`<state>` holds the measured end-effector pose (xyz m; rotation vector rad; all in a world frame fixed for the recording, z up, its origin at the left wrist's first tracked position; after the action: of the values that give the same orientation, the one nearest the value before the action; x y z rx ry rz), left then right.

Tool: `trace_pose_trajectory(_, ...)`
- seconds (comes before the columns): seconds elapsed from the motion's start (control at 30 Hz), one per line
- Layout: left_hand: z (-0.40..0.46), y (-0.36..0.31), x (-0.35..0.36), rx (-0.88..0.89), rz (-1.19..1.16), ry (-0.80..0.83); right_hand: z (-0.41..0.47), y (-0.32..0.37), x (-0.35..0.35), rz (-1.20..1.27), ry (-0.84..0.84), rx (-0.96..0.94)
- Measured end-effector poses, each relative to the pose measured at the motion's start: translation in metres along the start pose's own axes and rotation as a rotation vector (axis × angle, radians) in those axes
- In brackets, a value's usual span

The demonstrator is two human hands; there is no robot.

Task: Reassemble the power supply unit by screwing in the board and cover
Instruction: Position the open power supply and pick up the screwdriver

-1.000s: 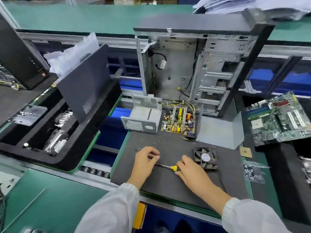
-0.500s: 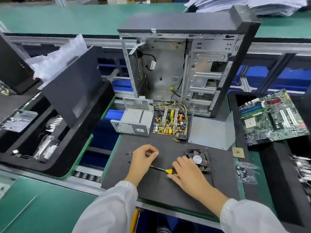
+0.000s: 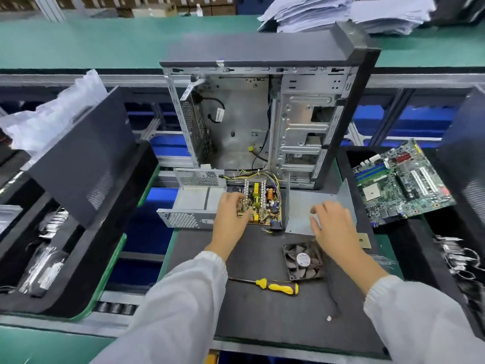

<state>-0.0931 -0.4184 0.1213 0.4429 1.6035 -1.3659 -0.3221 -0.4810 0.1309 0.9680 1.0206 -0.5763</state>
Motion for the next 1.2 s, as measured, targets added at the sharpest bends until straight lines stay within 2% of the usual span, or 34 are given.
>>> trace_pose_trajectory(0.17,0.029,-0.011,0.009,0.107,0.097,0.144,0.010,-0.042,-0.025,-0.115,-0.054,0.207)
trace_pose_trajectory(0.23,0.032,-0.014,0.012,0.136,0.112,0.137,0.005,-0.041,-0.025,-0.054,-0.035,0.121)
trace_pose_trajectory(0.3,0.030,-0.012,0.012,0.144,0.100,0.105,-0.007,-0.025,-0.015,0.116,0.150,-0.054)
trace_pose_trajectory(0.37,0.026,-0.008,0.012,0.157,0.092,0.095,-0.023,-0.010,0.002,0.224,0.479,-0.126)
trace_pose_trajectory(0.4,0.024,-0.006,0.012,0.168,0.090,0.099,-0.030,-0.006,0.009,0.215,0.603,-0.133)
trace_pose_trajectory(0.47,0.020,-0.006,0.011,0.192,0.092,0.087,-0.038,-0.009,0.019,0.119,0.710,-0.162)
trace_pose_trajectory(0.57,0.012,-0.015,0.012,0.236,0.088,0.024,-0.038,-0.016,0.024,-0.004,0.707,-0.163)
trace_pose_trajectory(0.63,0.007,-0.022,0.015,0.249,0.062,0.009,-0.036,-0.019,0.026,0.008,0.686,-0.151)
trace_pose_trajectory(0.83,-0.004,-0.036,0.027,0.149,-0.068,0.100,-0.025,-0.037,0.005,0.111,0.514,-0.104)
trace_pose_trajectory(1.03,0.002,-0.001,-0.017,-0.049,-0.079,-0.096,-0.013,-0.041,0.004,-0.115,0.509,-0.185)
trace_pose_trajectory(1.13,-0.001,0.031,-0.041,-0.180,0.020,-0.229,-0.010,-0.041,0.009,-0.179,0.540,-0.175)
trace_pose_trajectory(1.2,-0.005,0.048,-0.050,-0.250,0.106,-0.255,-0.007,-0.042,0.010,-0.199,0.556,-0.161)
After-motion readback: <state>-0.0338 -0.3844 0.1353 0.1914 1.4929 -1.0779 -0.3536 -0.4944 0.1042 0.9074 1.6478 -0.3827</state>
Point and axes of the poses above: each hand's wrist, its own z-axis towards the middle knuckle, its own x-axis out of the palm, y = z × x, the point moved 3 cm from there along z, towards the middle knuckle, and after that the axes turned 15 degrees about z, right-handed, at the moved point
